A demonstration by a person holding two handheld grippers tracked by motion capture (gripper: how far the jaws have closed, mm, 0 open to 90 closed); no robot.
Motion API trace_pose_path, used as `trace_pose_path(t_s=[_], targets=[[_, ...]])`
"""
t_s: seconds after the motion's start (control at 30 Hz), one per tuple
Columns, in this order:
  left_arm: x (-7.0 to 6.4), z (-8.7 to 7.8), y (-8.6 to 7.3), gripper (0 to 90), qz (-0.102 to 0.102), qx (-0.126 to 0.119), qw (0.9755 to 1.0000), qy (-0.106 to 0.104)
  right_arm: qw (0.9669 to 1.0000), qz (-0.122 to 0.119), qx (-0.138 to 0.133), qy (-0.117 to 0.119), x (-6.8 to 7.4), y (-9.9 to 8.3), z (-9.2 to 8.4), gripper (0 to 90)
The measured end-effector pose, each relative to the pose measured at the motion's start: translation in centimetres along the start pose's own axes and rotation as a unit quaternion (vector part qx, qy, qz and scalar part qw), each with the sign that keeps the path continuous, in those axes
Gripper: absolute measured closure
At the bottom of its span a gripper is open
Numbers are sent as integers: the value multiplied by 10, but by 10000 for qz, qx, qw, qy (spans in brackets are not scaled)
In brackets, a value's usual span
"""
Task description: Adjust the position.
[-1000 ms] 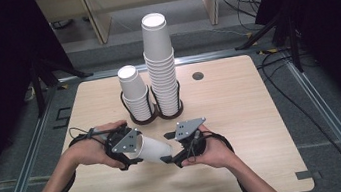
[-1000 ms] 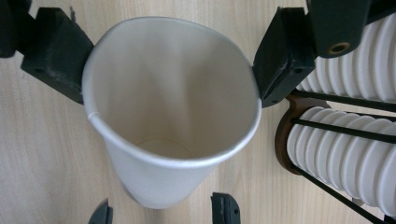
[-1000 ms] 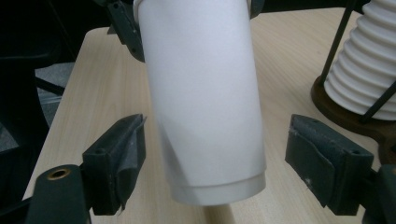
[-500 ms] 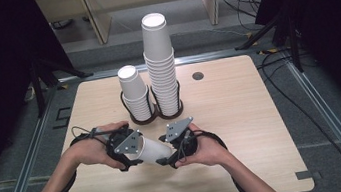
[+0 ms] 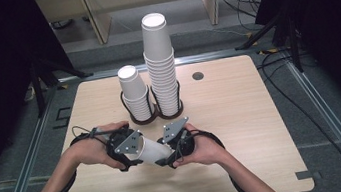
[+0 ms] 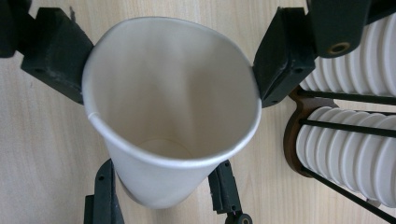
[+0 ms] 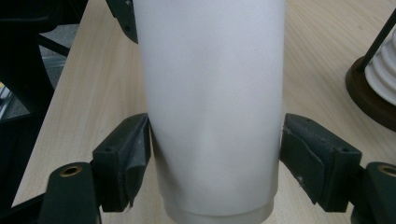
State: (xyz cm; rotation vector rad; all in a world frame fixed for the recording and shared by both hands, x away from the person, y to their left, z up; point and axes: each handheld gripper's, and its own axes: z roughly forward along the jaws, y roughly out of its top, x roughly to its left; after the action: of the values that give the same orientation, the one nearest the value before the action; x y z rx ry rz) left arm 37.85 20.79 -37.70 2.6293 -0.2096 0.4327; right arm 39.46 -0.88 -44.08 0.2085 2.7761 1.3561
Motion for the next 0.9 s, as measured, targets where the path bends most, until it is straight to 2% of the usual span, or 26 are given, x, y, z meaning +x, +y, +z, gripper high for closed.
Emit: trace_pose_path(t_s=[0.27,0.33,0.37,0.4,0.43,0.47,0.5,0.57,0.63,0.67,0.7,0.73,0.83,0.9], targets=[[0,1,2,194,32,-4,10000,-15,10000,-83,36,-5,0,1,1,248],[0,1,3,194,49,11,10000,-18,9999,98,96,14,2,0,2,239],[0,1,3,194,56,11,10000,-27,9999,102,107,22,2,0,2,237],[0,1,4,194,73,16,10000,-23,10000,-66,60,24,0,1,3,235],[0,0,4,194,77,38,10000,-39,9999,-73,74,16,-1,1,4,234],[0,1,4,194,74,26,10000,-33,9997,199,163,25,3,0,3,232],[0,1,5,194,67,25,10000,-28,9999,-10,99,34,0,1,4,232],[0,0,5,194,78,17,10000,-25,9999,83,141,29,2,2,4,228],[1,0,6,193,98,20,9999,-39,9998,75,163,32,2,2,5,228],[0,1,6,194,87,7,10000,-42,9999,-40,129,44,0,2,5,228],[0,1,6,193,96,6,9999,-43,9998,78,174,32,2,2,5,228],[0,1,7,193,97,-11,9999,-33,9998,-116,125,36,0,3,6,228],[0,0,8,193,107,-51,9999,-39,9998,56,173,48,2,2,6,230],[0,-1,8,192,116,-57,9999,-40,9998,55,163,47,2,2,7,237]])
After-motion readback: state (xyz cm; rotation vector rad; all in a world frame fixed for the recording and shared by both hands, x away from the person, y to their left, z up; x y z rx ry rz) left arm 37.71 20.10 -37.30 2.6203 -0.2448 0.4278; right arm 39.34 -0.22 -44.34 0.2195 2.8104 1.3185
